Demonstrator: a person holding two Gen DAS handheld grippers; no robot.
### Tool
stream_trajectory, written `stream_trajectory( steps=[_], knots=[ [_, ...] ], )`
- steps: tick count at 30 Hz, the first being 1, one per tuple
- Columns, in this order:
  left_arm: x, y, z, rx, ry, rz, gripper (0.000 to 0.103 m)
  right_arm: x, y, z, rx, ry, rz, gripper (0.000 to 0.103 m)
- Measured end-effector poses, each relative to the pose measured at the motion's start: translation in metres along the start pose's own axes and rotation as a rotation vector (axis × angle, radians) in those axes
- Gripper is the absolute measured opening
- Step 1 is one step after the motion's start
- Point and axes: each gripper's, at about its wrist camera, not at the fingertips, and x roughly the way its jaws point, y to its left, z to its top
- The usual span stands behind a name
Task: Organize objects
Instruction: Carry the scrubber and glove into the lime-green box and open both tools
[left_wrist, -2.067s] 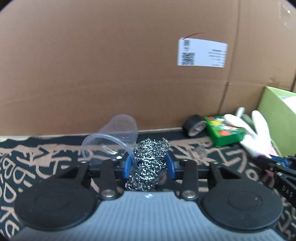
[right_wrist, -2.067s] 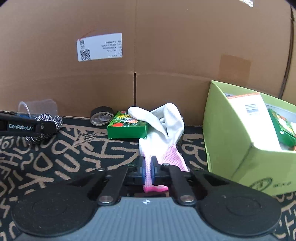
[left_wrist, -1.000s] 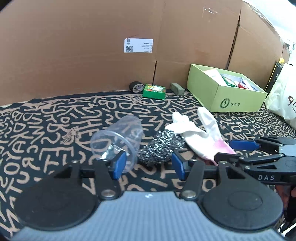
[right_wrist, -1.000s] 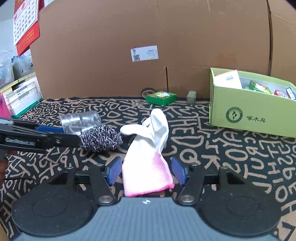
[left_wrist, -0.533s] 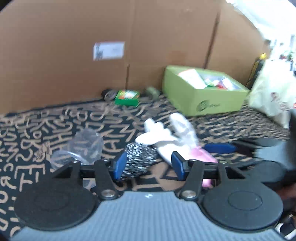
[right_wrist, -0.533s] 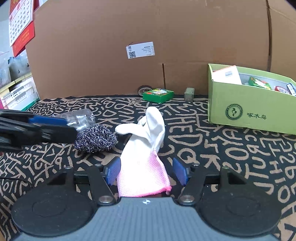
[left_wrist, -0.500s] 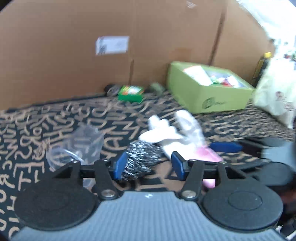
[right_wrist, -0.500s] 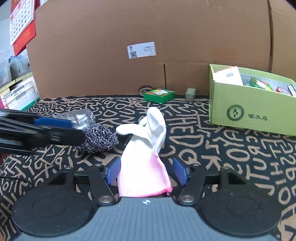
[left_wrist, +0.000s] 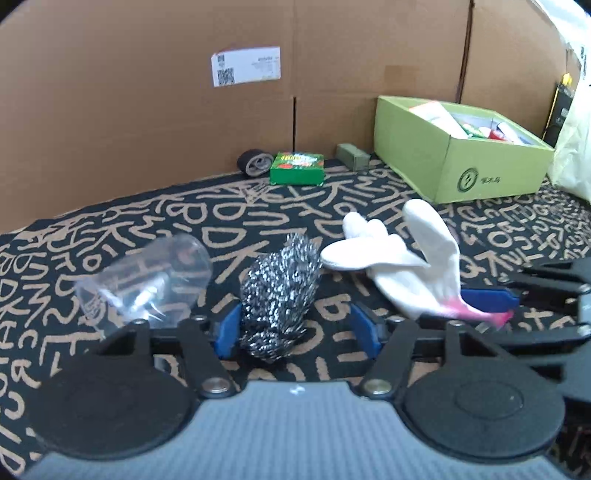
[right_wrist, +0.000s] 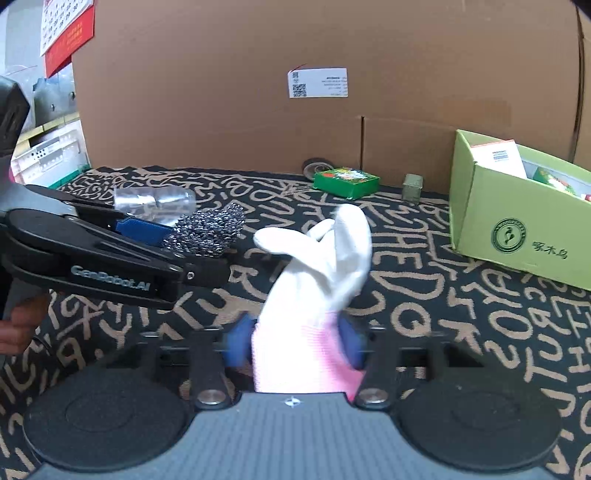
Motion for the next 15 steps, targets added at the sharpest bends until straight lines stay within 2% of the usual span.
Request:
stream_trajectory(
  steps=[1,2,3,6,9,15],
  knots=[
    [0.003,0.001,0.000,-0.009,0.017,-0.001,0.037,-0.002,-0.002,0.001,0.012,-0.007,0.004,0.022],
    [0.004,0.002,0.001,-0.021,0.018,-0.007,0.030,-0.004,-0.005,0.001,0.028,-0.013,0.008,0.018],
    [0.003,0.002,0.002,-0.029,0.022,-0.015,0.028,-0.007,-0.009,0.001,0.044,-0.019,0.010,0.016],
    [-0.003,-0.002,0.008,-0.046,0.021,-0.078,0.027,-0.019,-0.019,0.003,0.085,-0.052,0.004,0.015],
    [-0.012,-0.017,0.023,-0.021,-0.023,-0.126,0.026,-0.043,-0.039,0.009,0.148,-0.113,0.004,0.015],
    [-0.023,-0.062,0.078,0.004,-0.106,-0.302,0.026,-0.095,-0.088,0.029,0.206,-0.245,-0.109,0.015]
  ],
)
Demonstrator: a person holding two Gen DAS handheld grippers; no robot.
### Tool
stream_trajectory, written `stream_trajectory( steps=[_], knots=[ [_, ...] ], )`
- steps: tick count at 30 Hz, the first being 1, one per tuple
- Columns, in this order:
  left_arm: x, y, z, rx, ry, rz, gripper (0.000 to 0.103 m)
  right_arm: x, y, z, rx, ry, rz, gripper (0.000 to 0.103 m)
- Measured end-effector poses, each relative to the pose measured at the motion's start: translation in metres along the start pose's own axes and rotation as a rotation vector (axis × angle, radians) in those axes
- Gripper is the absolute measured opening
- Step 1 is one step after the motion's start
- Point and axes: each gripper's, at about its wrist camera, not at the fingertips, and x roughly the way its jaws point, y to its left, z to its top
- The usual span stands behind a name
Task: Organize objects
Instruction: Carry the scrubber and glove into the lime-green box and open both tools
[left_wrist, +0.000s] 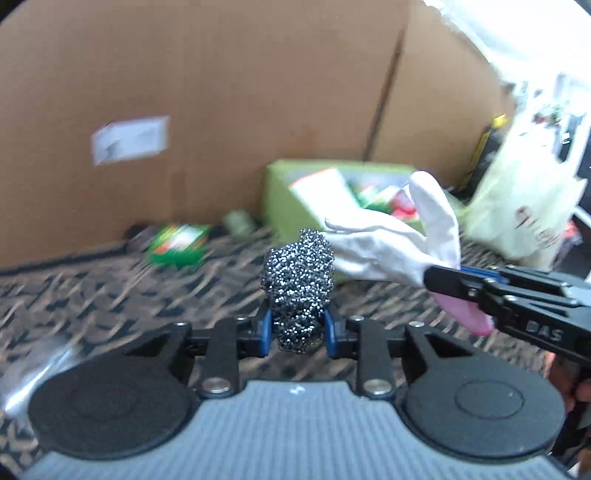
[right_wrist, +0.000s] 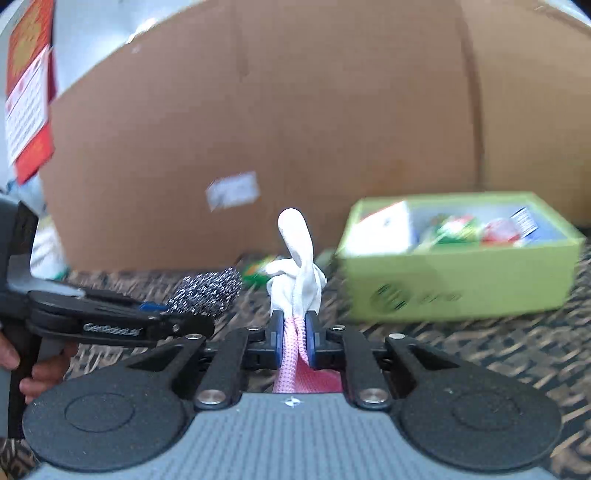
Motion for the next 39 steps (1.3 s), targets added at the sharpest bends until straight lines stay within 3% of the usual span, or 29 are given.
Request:
stream_trajectory(
  steps=[7,10,15,19,21,22,23,24,26,27,30,31,32,33,35,39],
  knots=[
    [0.047,-0.058,0.066,0.028,-0.044,-0.082,0.027,-0.013,-0.054,0.047,-0.001,-0.099,-0.173,0.015],
    [0.079,-0.074,0.086,0.024,-0.061,-0.060,0.027,-0.002,-0.081,0.062,0.013,-0.100,-0.214,0.015],
    [0.130,-0.082,0.108,-0.014,-0.026,-0.052,0.027,0.034,-0.126,0.076,0.093,-0.074,-0.202,0.015],
    [0.162,-0.087,0.112,0.016,-0.024,-0.022,0.028,0.060,-0.151,0.079,0.152,-0.076,-0.166,0.015],
    [0.174,-0.084,0.110,0.017,-0.021,-0.026,0.033,0.073,-0.161,0.077,0.180,-0.073,-0.154,0.015],
    [0.180,-0.080,0.106,0.009,-0.016,-0.030,0.049,0.081,-0.166,0.074,0.177,-0.061,-0.158,0.017],
    [0.184,-0.077,0.103,-0.003,-0.014,-0.025,0.071,0.087,-0.170,0.072,0.167,-0.038,-0.176,0.030],
    [0.184,-0.074,0.098,-0.014,-0.031,-0.012,0.076,0.093,-0.171,0.070,0.157,-0.019,-0.218,0.046],
    [0.180,-0.070,0.091,-0.006,-0.074,-0.011,0.079,0.089,-0.169,0.062,0.122,-0.040,-0.296,0.064],
    [0.179,-0.069,0.090,0.004,-0.082,-0.016,0.080,0.083,-0.167,0.058,0.098,-0.067,-0.309,0.066],
    [0.184,-0.070,0.091,-0.003,-0.082,-0.004,0.080,0.072,-0.158,0.051,0.036,-0.119,-0.356,0.061],
    [0.185,-0.072,0.093,-0.011,-0.082,-0.004,0.080,0.073,-0.155,0.051,0.012,-0.116,-0.376,0.054],
    [0.185,-0.073,0.093,-0.020,-0.085,-0.004,0.084,0.077,-0.152,0.052,-0.011,-0.095,-0.388,0.032],
    [0.185,-0.075,0.093,-0.026,-0.089,-0.001,0.088,0.082,-0.152,0.053,-0.025,-0.070,-0.386,0.025],
    [0.180,-0.076,0.089,-0.024,-0.117,0.022,0.103,0.093,-0.154,0.051,-0.018,-0.033,-0.370,0.025],
    [0.164,-0.076,0.084,0.027,-0.148,0.075,0.103,0.110,-0.163,0.044,-0.003,0.033,-0.384,0.025]
  ],
)
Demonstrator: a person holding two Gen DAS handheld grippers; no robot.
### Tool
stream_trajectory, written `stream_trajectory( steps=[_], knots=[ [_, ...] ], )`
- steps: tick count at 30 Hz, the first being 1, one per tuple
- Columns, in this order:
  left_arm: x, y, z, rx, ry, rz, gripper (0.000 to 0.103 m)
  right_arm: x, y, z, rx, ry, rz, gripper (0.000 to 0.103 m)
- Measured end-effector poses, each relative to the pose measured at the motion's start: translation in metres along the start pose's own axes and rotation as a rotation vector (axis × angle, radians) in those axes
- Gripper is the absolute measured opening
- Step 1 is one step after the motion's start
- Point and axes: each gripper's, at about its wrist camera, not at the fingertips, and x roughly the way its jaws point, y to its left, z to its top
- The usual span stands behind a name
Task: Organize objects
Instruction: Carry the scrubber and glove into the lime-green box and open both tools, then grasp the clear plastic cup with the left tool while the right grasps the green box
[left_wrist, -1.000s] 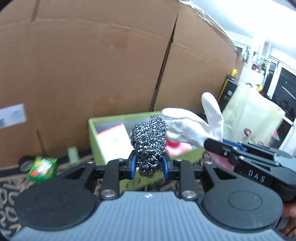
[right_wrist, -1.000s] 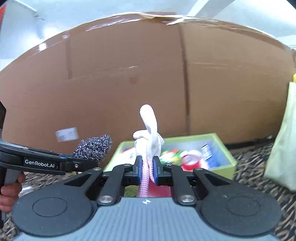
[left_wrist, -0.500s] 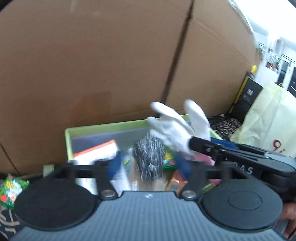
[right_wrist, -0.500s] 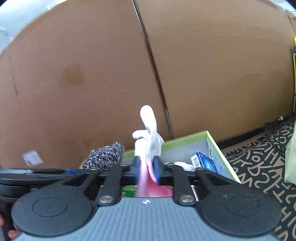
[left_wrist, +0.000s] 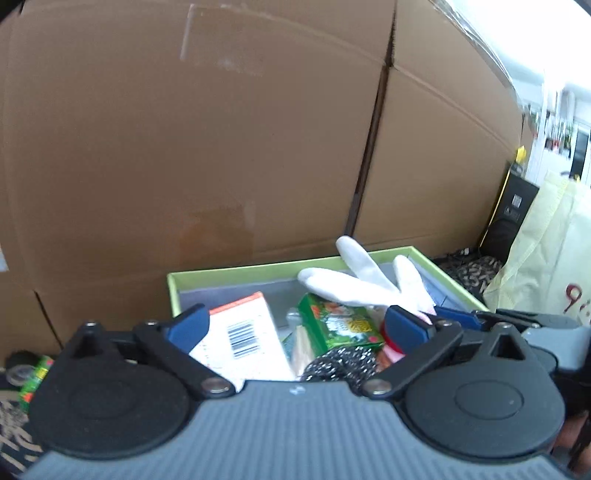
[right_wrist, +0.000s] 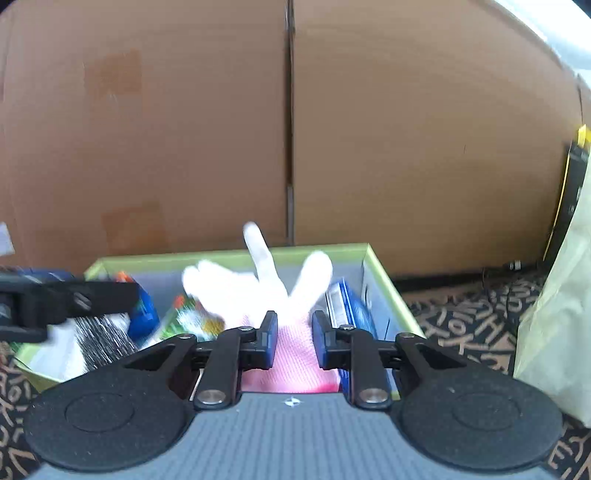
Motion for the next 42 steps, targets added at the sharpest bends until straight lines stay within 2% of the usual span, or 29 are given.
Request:
stream_trajectory(
  steps=[4,5,8,9,15,24,28,30,33,35,38,42],
  knots=[
    [-0.026,0.006,0.004,-0.024,-0.045,-0.006,0.103,-0.019,-0.007,0.003,0.055,-0.036,0.033,0.028],
    [-0.035,0.008,0.004,-0.032,-0.058,-0.007,0.103,-0.026,-0.006,0.004,0.063,-0.058,0.039,0.033],
    [-0.066,0.013,-0.003,-0.046,-0.090,0.000,0.103,-0.060,0.004,0.003,0.039,-0.142,0.040,0.060],
    [-0.076,0.015,-0.007,-0.045,-0.093,0.013,0.103,-0.071,0.011,0.001,0.017,-0.165,0.040,0.062],
    [-0.141,0.033,-0.045,-0.005,-0.088,0.119,0.103,-0.117,0.048,-0.025,-0.034,-0.189,0.142,0.063],
    [-0.227,0.100,-0.115,-0.054,-0.020,0.313,0.103,-0.129,0.126,-0.075,-0.133,-0.060,0.334,0.066],
    [-0.259,0.135,-0.128,-0.045,-0.006,0.425,0.103,-0.128,0.154,-0.088,-0.172,-0.013,0.394,0.066],
    [-0.270,0.151,-0.131,-0.053,-0.008,0.455,0.103,-0.130,0.163,-0.089,-0.183,-0.006,0.412,0.066],
    [-0.274,0.171,-0.129,-0.071,-0.012,0.401,0.103,-0.129,0.177,-0.087,-0.202,0.002,0.426,0.067],
    [-0.267,0.182,-0.128,-0.073,-0.022,0.353,0.103,-0.128,0.185,-0.087,-0.208,0.009,0.435,0.068],
    [-0.249,0.197,-0.127,-0.092,0.005,0.287,0.103,-0.128,0.196,-0.087,-0.214,0.021,0.447,0.069],
    [-0.229,0.212,-0.131,-0.131,0.055,0.273,0.103,-0.120,0.211,-0.084,-0.222,0.038,0.440,0.070]
  ],
)
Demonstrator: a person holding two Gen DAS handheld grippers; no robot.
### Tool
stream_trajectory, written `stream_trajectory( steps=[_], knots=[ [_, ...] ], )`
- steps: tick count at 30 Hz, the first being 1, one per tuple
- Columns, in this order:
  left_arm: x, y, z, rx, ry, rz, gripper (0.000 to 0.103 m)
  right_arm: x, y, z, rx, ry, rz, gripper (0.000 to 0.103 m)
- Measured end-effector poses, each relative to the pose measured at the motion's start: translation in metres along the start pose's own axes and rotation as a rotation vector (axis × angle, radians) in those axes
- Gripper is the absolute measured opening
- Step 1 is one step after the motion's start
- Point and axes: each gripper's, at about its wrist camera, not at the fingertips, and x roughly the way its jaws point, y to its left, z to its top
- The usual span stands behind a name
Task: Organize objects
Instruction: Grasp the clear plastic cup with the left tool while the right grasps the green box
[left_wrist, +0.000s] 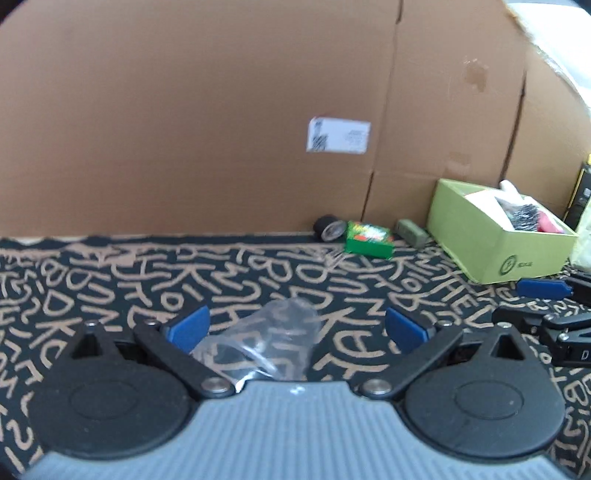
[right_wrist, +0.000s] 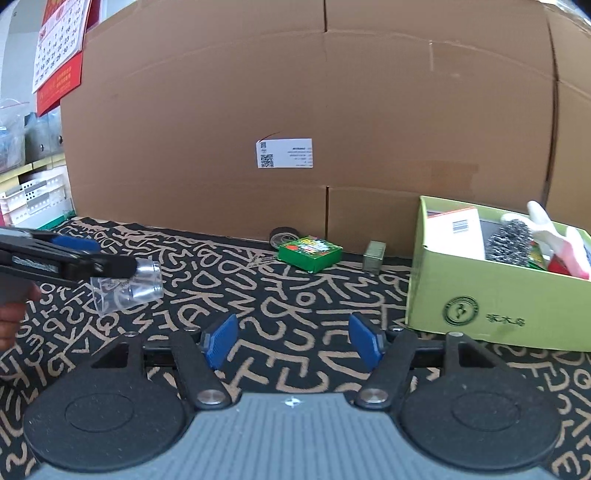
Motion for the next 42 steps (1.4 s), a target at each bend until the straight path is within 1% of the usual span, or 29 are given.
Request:
stream_trajectory(
  steps=[1,2,3,4,5,7,9,10,11,15,17,21,22,24,26,27,33,34,36,40,42],
  knots=[
    [0.002,0.001,-0.001,-0.003,0.004,-0.006,0.101,0.005,0.002,0.002,0.001,0.005,-0.003,0.070],
    [0.003,0.002,-0.002,-0.007,0.009,-0.009,0.090,0.010,0.003,0.005,0.004,0.008,-0.003,0.071],
    [0.004,0.003,-0.003,-0.015,0.021,-0.012,0.084,0.016,0.003,0.007,0.010,0.012,-0.003,0.072],
    [0.005,0.005,-0.004,-0.025,0.030,-0.023,0.080,0.023,0.003,0.010,0.021,0.016,-0.005,0.073],
    [0.005,0.007,-0.004,-0.035,0.035,-0.034,0.080,0.032,0.002,0.013,0.037,0.024,-0.009,0.075],
    [0.005,0.008,-0.007,-0.039,0.036,-0.032,0.081,0.052,0.001,0.019,0.078,0.037,-0.023,0.076],
    [0.002,0.007,-0.009,-0.028,0.021,-0.036,0.090,0.073,-0.001,0.025,0.106,0.049,-0.037,0.077],
    [0.000,0.006,-0.010,-0.022,0.014,-0.038,0.097,0.083,-0.001,0.028,0.116,0.055,-0.048,0.077],
    [-0.001,0.004,-0.010,-0.012,0.008,-0.041,0.099,0.094,-0.001,0.031,0.130,0.064,-0.063,0.077],
    [-0.001,-0.002,-0.011,0.039,0.012,-0.085,0.099,0.133,-0.003,0.042,0.182,0.097,-0.098,0.078],
    [0.003,-0.003,-0.011,0.051,0.026,-0.104,0.098,0.150,-0.003,0.048,0.208,0.113,-0.112,0.078],
    [0.010,-0.005,-0.015,0.058,0.038,-0.118,0.098,0.179,-0.002,0.056,0.233,0.140,-0.128,0.078],
    [0.011,-0.006,-0.016,0.060,0.044,-0.124,0.096,0.185,-0.002,0.056,0.236,0.149,-0.134,0.078],
    [0.014,-0.007,-0.019,0.080,0.057,-0.132,0.084,0.194,-0.001,0.057,0.233,0.157,-0.155,0.078],
    [0.015,-0.008,-0.022,0.099,0.058,-0.136,0.082,0.195,0.000,0.055,0.216,0.139,-0.177,0.077],
    [0.014,-0.009,-0.022,0.106,0.056,-0.136,0.082,0.194,-0.001,0.053,0.212,0.137,-0.181,0.073],
    [0.014,-0.011,-0.024,0.099,0.049,-0.120,0.082,0.170,-0.004,0.040,0.174,0.119,-0.149,0.071],
    [0.013,-0.012,-0.024,0.099,0.048,-0.115,0.081,0.164,-0.004,0.037,0.170,0.118,-0.140,0.071],
    [0.011,-0.013,-0.024,0.092,0.047,-0.109,0.073,0.149,-0.004,0.032,0.156,0.113,-0.119,0.071],
    [0.007,-0.014,-0.024,0.065,0.057,-0.103,0.069,0.106,-0.001,0.019,0.101,0.059,-0.096,0.071],
    [0.005,-0.017,-0.024,0.065,0.061,-0.096,0.066,0.083,-0.002,0.014,0.079,0.027,-0.088,0.071]
  ],
)
